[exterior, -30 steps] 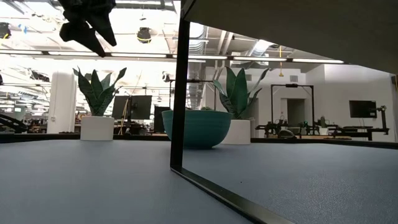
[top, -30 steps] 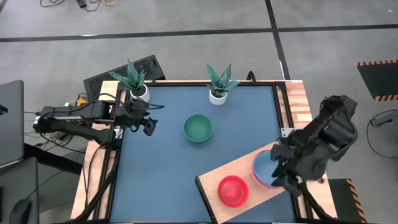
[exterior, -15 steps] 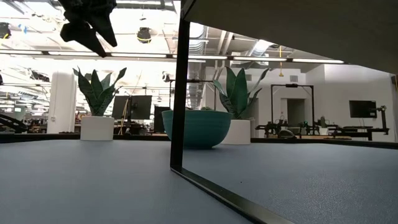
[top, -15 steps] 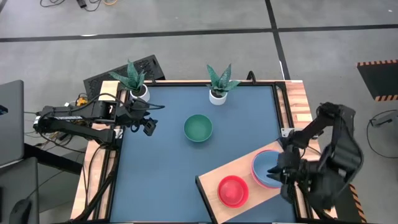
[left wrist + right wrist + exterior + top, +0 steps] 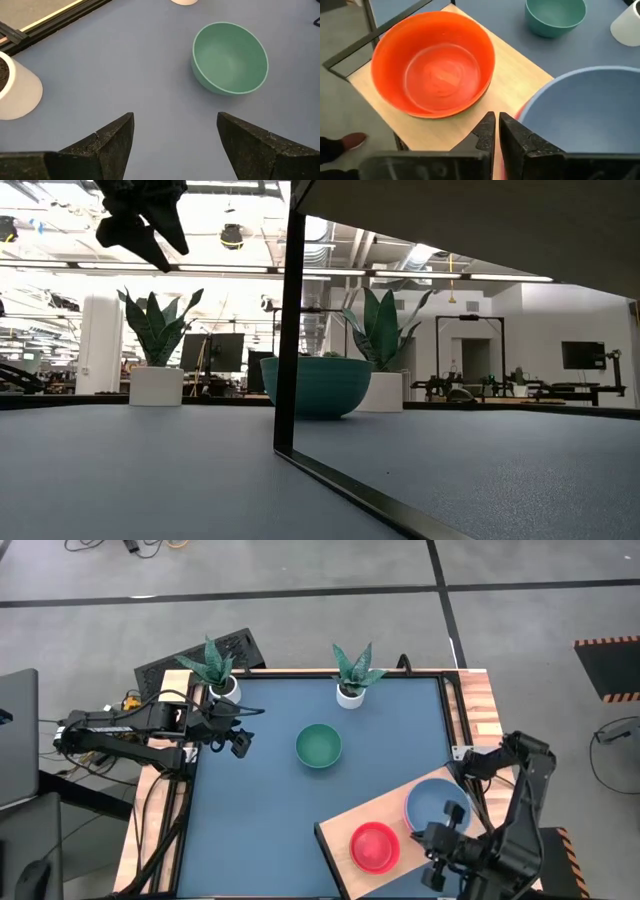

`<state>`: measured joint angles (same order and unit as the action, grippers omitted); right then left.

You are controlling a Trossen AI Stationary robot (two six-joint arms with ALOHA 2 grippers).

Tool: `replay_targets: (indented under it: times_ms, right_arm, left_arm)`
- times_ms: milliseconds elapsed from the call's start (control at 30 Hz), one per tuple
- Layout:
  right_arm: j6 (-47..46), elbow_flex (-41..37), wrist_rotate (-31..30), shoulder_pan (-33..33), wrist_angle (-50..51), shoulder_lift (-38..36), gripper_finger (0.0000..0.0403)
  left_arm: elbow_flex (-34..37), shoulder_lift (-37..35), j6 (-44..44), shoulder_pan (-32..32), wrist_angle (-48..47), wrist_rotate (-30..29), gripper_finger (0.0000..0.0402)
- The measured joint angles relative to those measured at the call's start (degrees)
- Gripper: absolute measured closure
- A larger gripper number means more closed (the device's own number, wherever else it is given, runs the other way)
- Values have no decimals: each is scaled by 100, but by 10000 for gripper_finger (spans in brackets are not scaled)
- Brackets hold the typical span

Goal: Place and stack bowls onto a shelf
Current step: Stack the blue bowl on top of the orange bowl on the shelf, then stack the green bowl on top of the blue bowl on the shelf

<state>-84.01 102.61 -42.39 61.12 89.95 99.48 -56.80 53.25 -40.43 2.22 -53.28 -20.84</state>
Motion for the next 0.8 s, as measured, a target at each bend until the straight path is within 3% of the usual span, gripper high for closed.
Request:
replay_targets:
  times_ms: [200, 500, 667, 800]
  right_arm:
    - [-2, 0, -44, -93, -71, -228, 373]
    - [-170, -214, -701, 94, 5, -981, 381]
    - [-641, -690, -809, -396, 14, -1274, 382]
    - [-514, -765, -849, -1010, 6, -1297, 382]
  left_arm:
    - [0, 0, -13, 1, 0, 2, 132]
    - [0, 0, -13, 2, 0, 4, 132]
    - [0, 0, -13, 2, 2, 0, 132]
    - [0, 0, -13, 2, 3, 0, 132]
